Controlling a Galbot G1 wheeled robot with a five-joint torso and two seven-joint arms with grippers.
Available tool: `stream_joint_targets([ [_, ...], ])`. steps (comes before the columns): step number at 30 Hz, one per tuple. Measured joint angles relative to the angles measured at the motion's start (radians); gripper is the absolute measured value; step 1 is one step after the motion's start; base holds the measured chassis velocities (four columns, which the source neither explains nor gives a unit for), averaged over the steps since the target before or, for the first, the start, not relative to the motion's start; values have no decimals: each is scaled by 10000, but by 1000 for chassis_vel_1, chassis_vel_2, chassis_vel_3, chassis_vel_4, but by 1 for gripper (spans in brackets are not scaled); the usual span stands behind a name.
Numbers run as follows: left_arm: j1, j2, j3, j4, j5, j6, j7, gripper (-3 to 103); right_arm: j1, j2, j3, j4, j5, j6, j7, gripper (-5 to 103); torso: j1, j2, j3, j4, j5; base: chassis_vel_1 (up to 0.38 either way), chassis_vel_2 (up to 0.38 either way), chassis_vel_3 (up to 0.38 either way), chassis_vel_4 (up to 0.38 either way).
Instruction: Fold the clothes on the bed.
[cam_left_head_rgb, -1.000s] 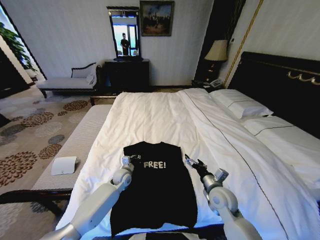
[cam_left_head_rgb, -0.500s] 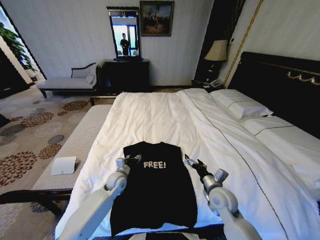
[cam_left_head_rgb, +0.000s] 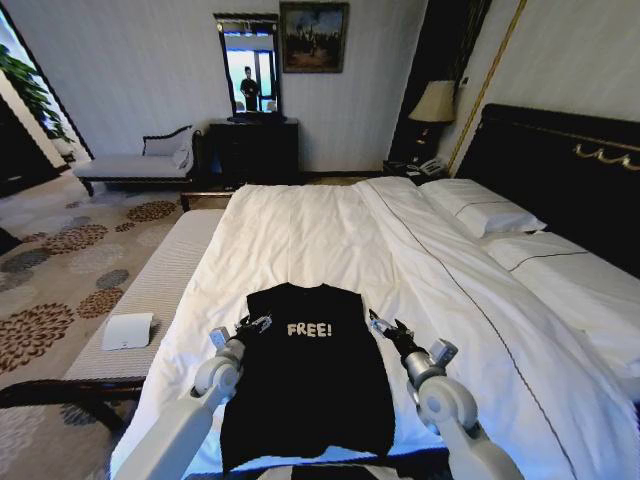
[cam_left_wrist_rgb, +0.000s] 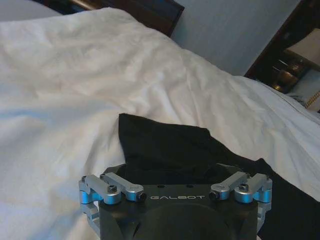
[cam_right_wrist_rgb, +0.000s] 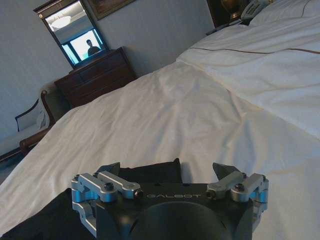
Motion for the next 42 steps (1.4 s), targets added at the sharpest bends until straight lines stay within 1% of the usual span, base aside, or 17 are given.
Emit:
stream_joint_targets([
  [6,-128,-32,79,237,-14,15,72,100,29,20,-16,2,4,-6,24,100,0,0,0,1,1,0,0,0,0],
  [10,-179,-43,181,303,170,20,141,100,58,29,-31,2,4,-16,43,100,0,-1,0,1,1,0,0,0,0],
  [20,-259,-83,544,361,290,111,274,100,-27,-119,252,168,147,-21,63,100,1,-1,1,0,1,0,0,0,0],
  [29,-39,8,1044,-377,549,172,377,100,-52,-114,305,260,176,-26,73,100,2,-2,0,0,2,0,0,0,0],
  [33,61,119,1308,-500,678,207,442,100,-43,-112,299,270,183,-28,79,100,2,-2,0,1,2,0,0,0,0],
  [36,341,340,1730,-611,1034,258,656,100,-45,-122,316,302,202,-31,86,100,2,-2,0,0,1,0,0,0,0],
  [39,483,390,1766,-655,1128,258,713,100,-50,-123,339,317,213,-32,87,100,2,-2,0,1,1,0,0,0,0],
  [42,790,429,1469,-1001,1083,259,702,100,-62,-122,365,282,218,-33,84,100,1,-2,0,2,0,0,0,0,0],
])
